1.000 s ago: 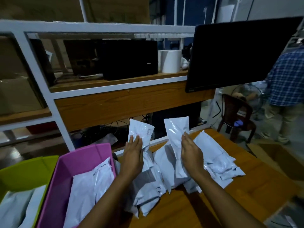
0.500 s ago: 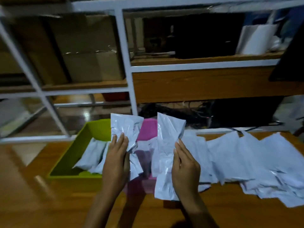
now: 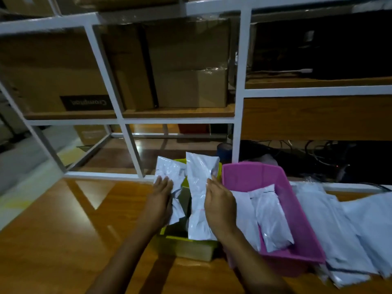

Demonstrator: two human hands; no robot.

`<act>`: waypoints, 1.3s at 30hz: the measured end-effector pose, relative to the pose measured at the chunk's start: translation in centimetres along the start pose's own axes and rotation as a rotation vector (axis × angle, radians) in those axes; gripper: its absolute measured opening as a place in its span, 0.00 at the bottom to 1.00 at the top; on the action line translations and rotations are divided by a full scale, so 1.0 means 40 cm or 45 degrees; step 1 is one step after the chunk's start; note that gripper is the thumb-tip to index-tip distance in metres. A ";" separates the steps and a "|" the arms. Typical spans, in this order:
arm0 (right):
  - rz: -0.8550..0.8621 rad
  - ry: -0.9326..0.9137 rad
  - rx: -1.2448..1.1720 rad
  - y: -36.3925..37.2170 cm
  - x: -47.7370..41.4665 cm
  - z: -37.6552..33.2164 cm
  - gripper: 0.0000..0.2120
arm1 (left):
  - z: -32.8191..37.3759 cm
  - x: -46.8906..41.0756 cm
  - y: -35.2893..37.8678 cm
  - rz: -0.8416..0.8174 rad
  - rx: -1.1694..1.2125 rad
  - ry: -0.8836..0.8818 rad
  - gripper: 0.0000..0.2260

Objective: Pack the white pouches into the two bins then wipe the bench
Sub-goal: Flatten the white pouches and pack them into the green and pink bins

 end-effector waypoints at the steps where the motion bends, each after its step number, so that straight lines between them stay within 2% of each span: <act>1: -0.061 0.008 0.089 0.041 -0.016 -0.006 0.10 | -0.017 -0.020 0.019 -0.044 -0.040 0.029 0.22; 6: -0.385 0.226 0.397 0.181 -0.055 0.030 0.10 | -0.092 -0.109 0.137 -0.378 -0.343 0.171 0.19; 8: -0.512 0.216 0.515 0.219 -0.059 0.054 0.11 | -0.099 -0.125 0.184 -0.544 -0.503 0.291 0.19; 10: -0.730 0.160 0.710 0.256 -0.059 0.070 0.12 | -0.107 -0.133 0.222 -0.721 -0.629 0.354 0.22; 13: -0.933 0.172 0.808 0.280 -0.067 0.080 0.23 | -0.134 -0.151 0.265 -1.017 -0.619 0.285 0.32; 17: -1.278 0.138 0.718 0.299 -0.075 0.092 0.42 | -0.107 -0.169 0.242 -1.165 -0.579 0.350 0.42; 20: -1.447 0.092 0.899 0.320 -0.069 0.127 0.52 | -0.139 -0.187 0.305 -1.318 -0.685 0.304 0.52; 23: -1.588 0.168 0.989 0.360 -0.050 0.178 0.60 | -0.171 -0.190 0.388 -1.387 -0.747 0.234 0.58; 26: -1.559 0.212 0.995 0.388 -0.026 0.210 0.62 | -0.170 -0.170 0.393 -1.312 -0.758 0.203 0.60; 29: -1.495 0.218 0.985 0.398 -0.013 0.222 0.60 | -0.174 -0.161 0.399 -1.227 -0.728 0.246 0.57; 35: -1.487 0.191 0.938 0.393 -0.024 0.222 0.60 | -0.177 -0.172 0.401 -1.291 -0.660 0.228 0.59; 39: -1.397 0.100 0.932 0.372 -0.054 0.200 0.59 | -0.154 -0.183 0.356 -1.236 -0.681 0.362 0.54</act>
Point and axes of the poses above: each hand's wrist, its own x-axis away from the middle knuckle, its own y-axis out of the palm, z = x × y, the point moved 4 cm from there along -x, towards the middle knuckle, and after that the axes turned 1 degree about -z, right-handed, at the moved point
